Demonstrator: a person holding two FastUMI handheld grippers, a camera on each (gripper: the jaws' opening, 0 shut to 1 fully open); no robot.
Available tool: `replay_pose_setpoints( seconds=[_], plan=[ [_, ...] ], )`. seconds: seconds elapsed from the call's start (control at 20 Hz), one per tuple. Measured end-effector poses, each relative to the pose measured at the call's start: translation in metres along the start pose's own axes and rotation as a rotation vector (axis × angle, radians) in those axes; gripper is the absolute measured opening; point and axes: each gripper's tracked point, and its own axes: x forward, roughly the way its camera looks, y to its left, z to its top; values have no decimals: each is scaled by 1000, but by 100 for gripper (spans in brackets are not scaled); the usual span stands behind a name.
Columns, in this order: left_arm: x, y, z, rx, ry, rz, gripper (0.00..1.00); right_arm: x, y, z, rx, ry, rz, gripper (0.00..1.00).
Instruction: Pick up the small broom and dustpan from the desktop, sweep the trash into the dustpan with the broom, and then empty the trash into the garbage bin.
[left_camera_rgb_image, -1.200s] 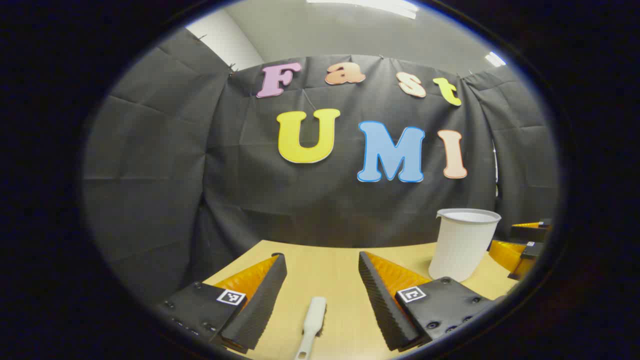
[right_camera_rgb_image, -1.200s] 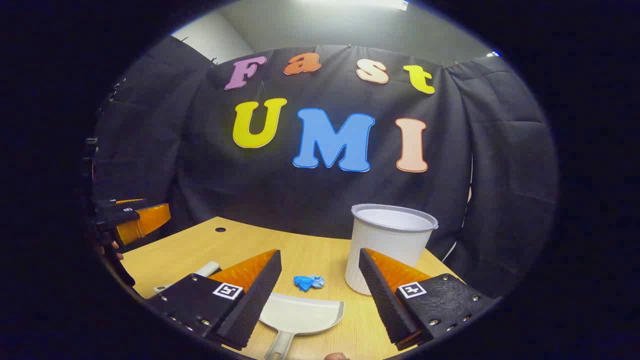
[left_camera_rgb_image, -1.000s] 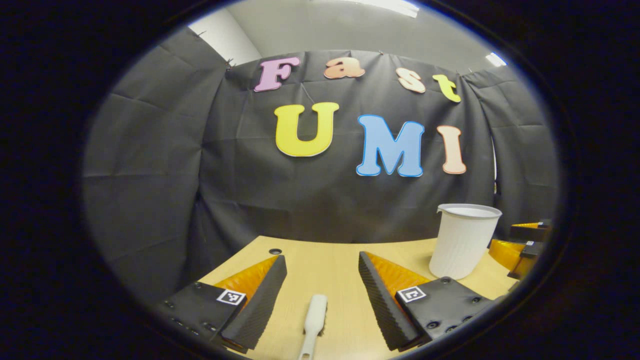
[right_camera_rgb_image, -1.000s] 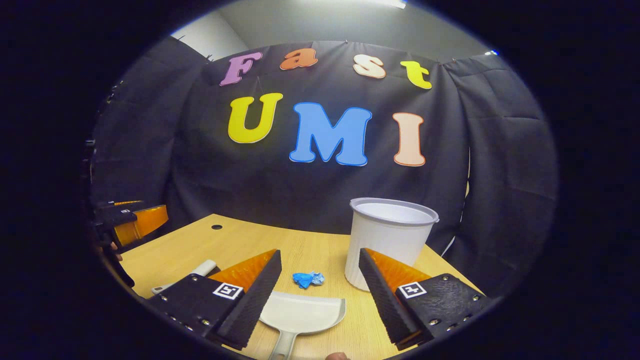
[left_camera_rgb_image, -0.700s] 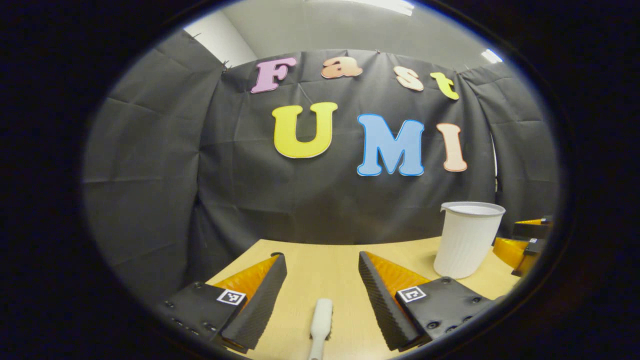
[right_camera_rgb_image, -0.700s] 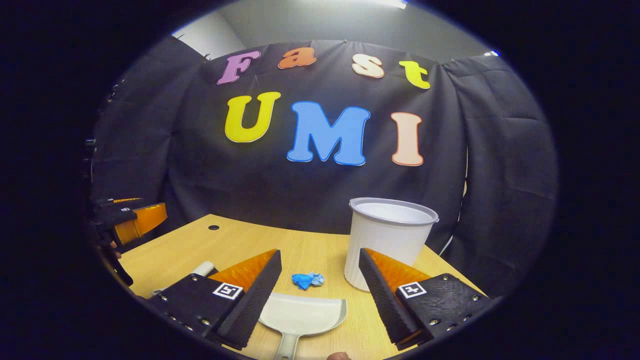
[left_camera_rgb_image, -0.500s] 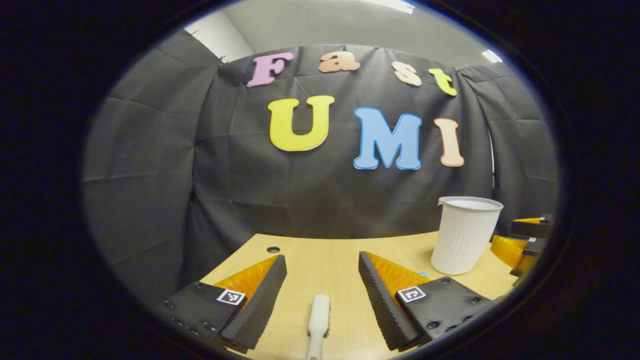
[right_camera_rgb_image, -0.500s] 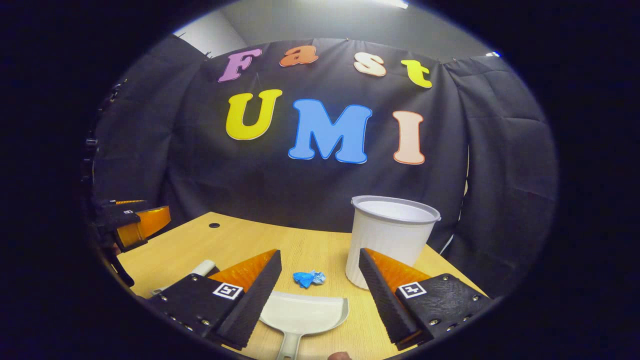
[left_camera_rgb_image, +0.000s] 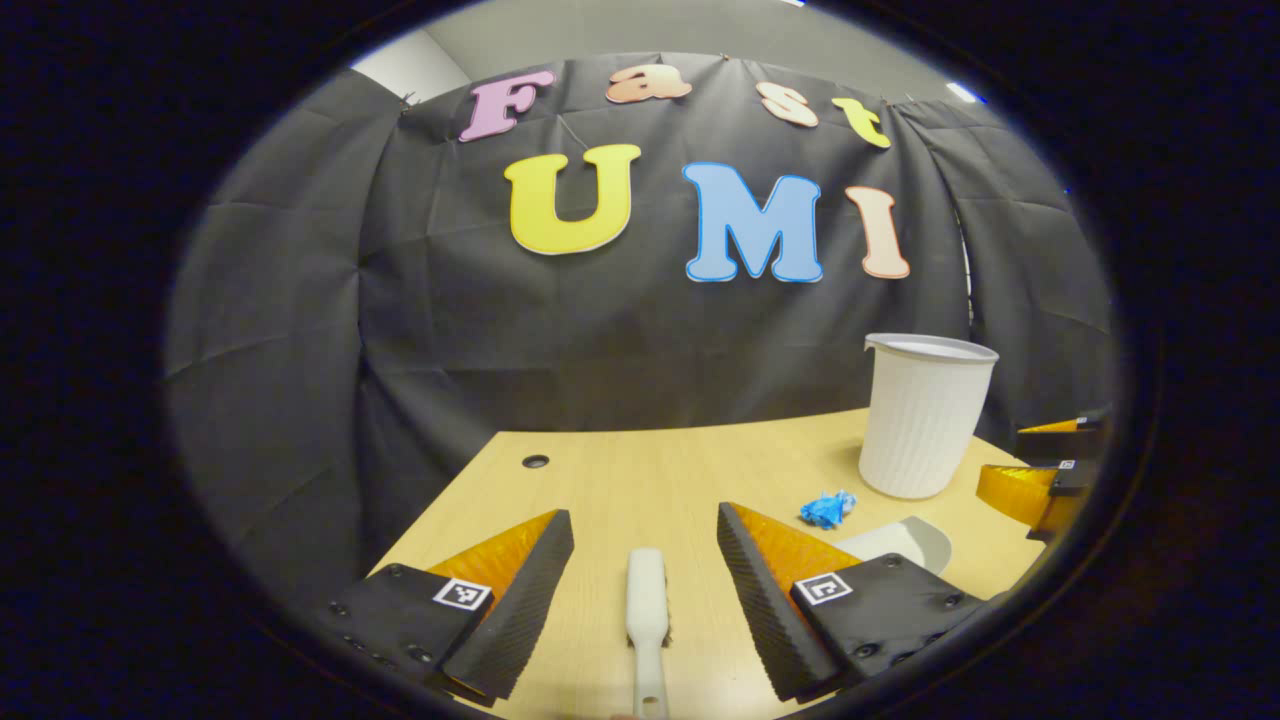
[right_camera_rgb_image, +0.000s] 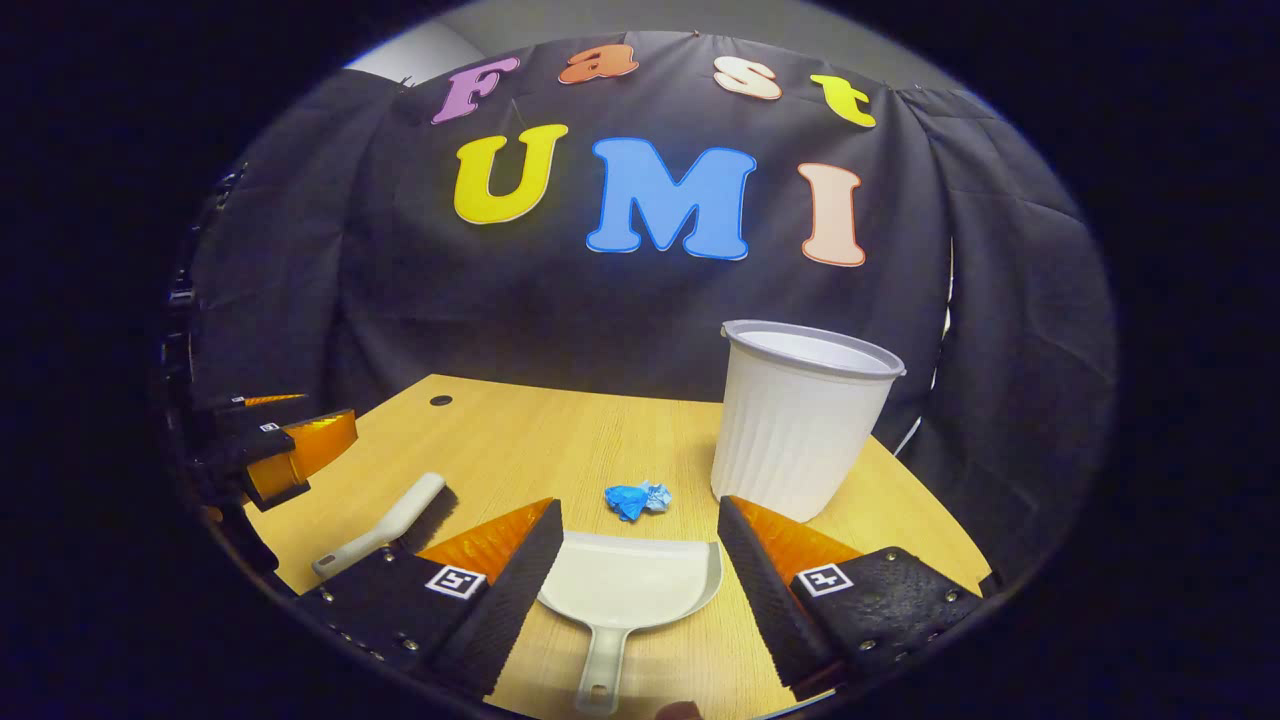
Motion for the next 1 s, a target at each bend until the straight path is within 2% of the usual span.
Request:
replay_pose_setpoints(
  seconds=[0.6, 1.0],
  plan=[
    [38, -10, -102, -2, 330, -80, 95, 18, 12, -60, 38, 250, -6, 98],
    [39, -8, -148, -21, 500, -68, 96, 20, 8, -100, 50, 426, -15, 97]
  ],
)
